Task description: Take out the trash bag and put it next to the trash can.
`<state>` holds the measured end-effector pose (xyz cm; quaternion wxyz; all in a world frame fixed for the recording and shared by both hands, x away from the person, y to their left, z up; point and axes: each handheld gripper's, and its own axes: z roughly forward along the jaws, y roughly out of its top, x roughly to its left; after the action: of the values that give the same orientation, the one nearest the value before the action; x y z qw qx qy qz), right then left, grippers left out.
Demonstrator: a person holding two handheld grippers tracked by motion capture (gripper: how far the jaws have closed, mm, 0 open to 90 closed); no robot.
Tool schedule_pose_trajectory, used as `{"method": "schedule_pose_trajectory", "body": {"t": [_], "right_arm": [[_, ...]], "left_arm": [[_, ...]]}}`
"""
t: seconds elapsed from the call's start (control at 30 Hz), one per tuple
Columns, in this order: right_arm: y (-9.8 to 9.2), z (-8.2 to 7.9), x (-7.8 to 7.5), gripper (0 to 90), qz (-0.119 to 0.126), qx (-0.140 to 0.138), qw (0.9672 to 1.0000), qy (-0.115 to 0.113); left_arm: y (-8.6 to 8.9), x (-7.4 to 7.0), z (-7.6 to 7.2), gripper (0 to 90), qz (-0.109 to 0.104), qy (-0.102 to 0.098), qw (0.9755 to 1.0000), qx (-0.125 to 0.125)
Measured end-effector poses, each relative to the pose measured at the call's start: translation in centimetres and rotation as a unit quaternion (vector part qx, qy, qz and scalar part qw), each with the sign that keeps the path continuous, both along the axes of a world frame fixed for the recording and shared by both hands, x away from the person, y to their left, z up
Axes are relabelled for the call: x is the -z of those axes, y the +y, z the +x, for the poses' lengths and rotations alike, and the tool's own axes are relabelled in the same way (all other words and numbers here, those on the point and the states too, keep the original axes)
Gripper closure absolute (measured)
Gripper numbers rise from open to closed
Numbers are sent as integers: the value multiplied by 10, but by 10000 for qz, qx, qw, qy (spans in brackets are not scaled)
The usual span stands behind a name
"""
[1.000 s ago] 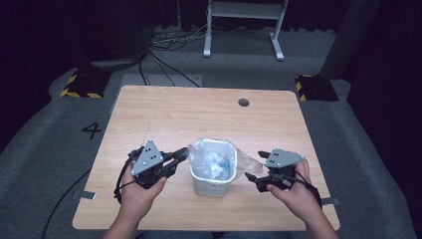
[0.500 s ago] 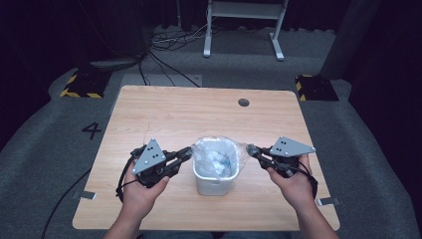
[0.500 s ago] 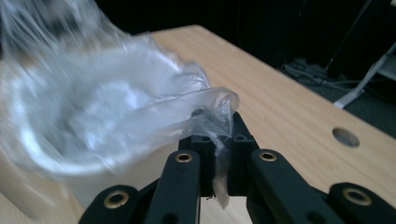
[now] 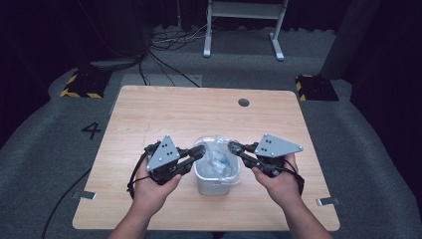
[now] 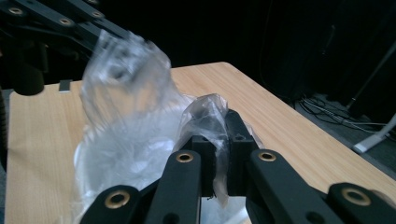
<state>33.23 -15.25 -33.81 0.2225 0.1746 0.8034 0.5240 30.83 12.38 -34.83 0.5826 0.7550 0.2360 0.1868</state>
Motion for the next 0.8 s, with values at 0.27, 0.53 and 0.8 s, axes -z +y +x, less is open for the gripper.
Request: {"method": "schedule_pose_trajectory", "body": {"t": [0.27, 0.53, 0.8], "right_arm": [[10, -2, -2, 808, -20, -256, 9997, -25], [7, -1, -3, 607, 98, -151, 9998, -47], [15, -1, -9, 476, 148, -201, 9996, -102]], "left_arm": [[-29, 4, 8, 802, 181, 127, 9989, 424], [-46, 12, 9, 425, 390, 97, 9982, 443], [-54, 10, 13, 356, 452, 33, 9979, 462]]}}
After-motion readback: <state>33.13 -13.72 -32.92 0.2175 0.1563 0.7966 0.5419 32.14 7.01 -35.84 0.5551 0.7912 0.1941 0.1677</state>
